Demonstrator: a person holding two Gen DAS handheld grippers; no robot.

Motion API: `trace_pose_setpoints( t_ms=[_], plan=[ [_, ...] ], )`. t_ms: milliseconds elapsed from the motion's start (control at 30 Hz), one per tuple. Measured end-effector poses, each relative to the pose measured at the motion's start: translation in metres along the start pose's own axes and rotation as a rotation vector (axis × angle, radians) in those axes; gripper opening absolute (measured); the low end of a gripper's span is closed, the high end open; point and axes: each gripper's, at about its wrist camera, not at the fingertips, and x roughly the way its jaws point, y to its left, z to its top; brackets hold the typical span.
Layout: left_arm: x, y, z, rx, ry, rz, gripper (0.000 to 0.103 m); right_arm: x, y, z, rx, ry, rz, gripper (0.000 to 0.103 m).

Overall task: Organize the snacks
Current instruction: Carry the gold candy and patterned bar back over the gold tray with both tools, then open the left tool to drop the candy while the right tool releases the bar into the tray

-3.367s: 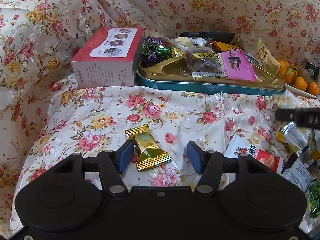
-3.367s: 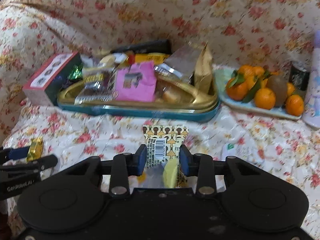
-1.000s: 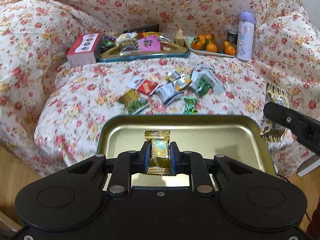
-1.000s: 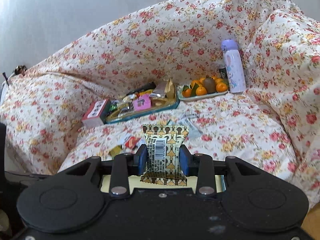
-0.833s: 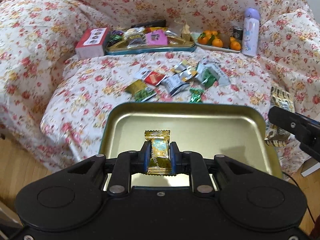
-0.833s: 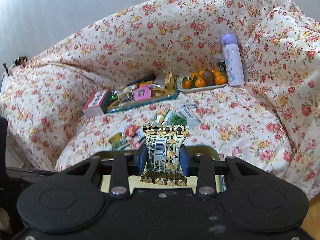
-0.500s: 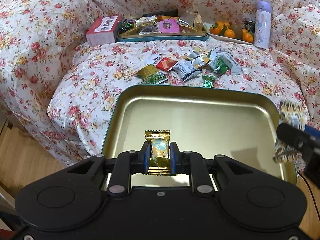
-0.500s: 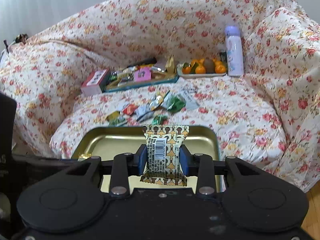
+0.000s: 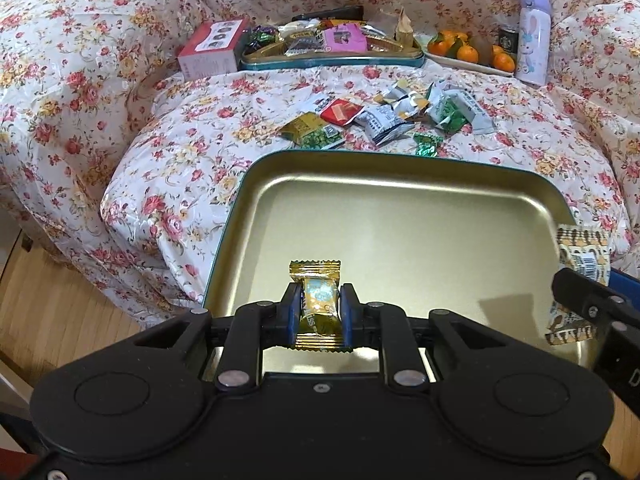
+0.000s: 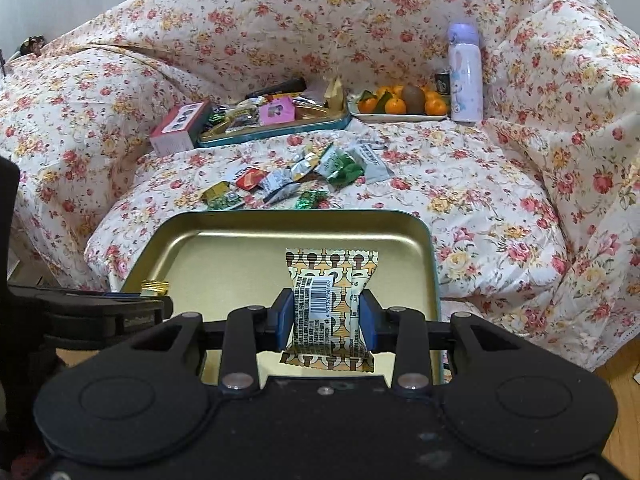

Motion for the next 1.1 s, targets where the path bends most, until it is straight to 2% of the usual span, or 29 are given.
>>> trace_pose_setpoints(
  t_ms=[167,233,433,500,1100],
  plan=[
    [0.0059,-0.0016,-0.0010,0.009,0.044,-0.005,0.029,0.0018,-0.0030,-0.0017,0.007,0.006,-0.010,0.036],
    [0.0061,-0.0015,-0.0018,0.011,0.047,-0.006,0.034,0.0020,-0.0035,-0.0021,0.011,0.007,-0.010,0.036],
    [0.0059,-0.0011,-0.0021,0.013,0.051,-0.003,0.034,0.0022,0.0001,-0.0020,0.002,0.008,-0.008,0.038],
    [0.0062,-0.0011,-0.0021,0.013,0.052,-0.001,0.034,0.0017,0.0012,-0.0021,-0.004,0.006,-0.016,0.045],
    [0.0088,-0.0020,-0.0041,0.026,0.074,0.003,0.034,0.0051,0.0009,-0.0046,-0.006,0.029,-0.003,0.048]
  ],
)
